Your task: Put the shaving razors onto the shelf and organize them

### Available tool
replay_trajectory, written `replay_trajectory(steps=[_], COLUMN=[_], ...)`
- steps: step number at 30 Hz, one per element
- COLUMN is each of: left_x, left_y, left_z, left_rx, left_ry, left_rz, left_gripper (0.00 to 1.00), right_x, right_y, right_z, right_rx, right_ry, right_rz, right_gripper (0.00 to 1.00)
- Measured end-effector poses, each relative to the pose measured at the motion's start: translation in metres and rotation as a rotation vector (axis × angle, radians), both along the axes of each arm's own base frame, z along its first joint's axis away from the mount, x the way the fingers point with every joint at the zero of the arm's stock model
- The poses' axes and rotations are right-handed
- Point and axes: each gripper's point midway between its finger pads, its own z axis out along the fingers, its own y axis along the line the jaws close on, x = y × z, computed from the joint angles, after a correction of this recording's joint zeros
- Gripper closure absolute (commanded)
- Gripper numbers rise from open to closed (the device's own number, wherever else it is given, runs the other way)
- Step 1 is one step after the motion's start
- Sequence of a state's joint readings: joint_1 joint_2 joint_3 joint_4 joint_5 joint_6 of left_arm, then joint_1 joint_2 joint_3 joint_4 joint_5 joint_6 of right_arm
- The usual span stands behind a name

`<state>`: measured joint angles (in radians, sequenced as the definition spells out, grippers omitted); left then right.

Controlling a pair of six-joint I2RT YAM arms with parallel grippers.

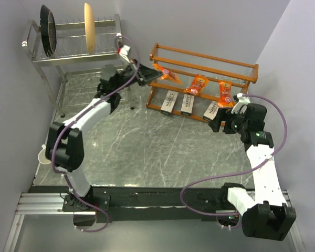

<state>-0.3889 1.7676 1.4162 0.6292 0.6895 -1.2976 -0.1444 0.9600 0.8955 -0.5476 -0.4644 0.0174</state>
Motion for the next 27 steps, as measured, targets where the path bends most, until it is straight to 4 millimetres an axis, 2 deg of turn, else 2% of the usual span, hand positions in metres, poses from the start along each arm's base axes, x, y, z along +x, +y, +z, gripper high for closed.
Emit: replay_trajectory(steps=[6,11,17,27], left_x=[0.022,0.038,0.048,0.07], left_y=[-0.032,-0.038,-0.043,-0.049], left_z=[-0.027,-0.023,-0.018,-0.057], left_rx=[0.047,0.054,0.047,0.111], left_ry=[0.097,0.107,0.095,0.154], left_rz=[0.037,0.097,0.141,0.211], left_gripper=[0.99,0.99,0.99,0.99], right_x=[0.001,0.001,0.002,0.003], right_y=[-0.004,-0.005,-0.005,-0.006], right_z=[0.0,0.0,-0.002,-0.005], right_rx=[-0.018,-0.021,-0.024,-0.023], right_ry=[-0.006,-0.007,-0.002,0.008], right_rz=[0.0,-0.001,0.002,0.0], right_gripper=[0.09,0.08,0.08,0.08])
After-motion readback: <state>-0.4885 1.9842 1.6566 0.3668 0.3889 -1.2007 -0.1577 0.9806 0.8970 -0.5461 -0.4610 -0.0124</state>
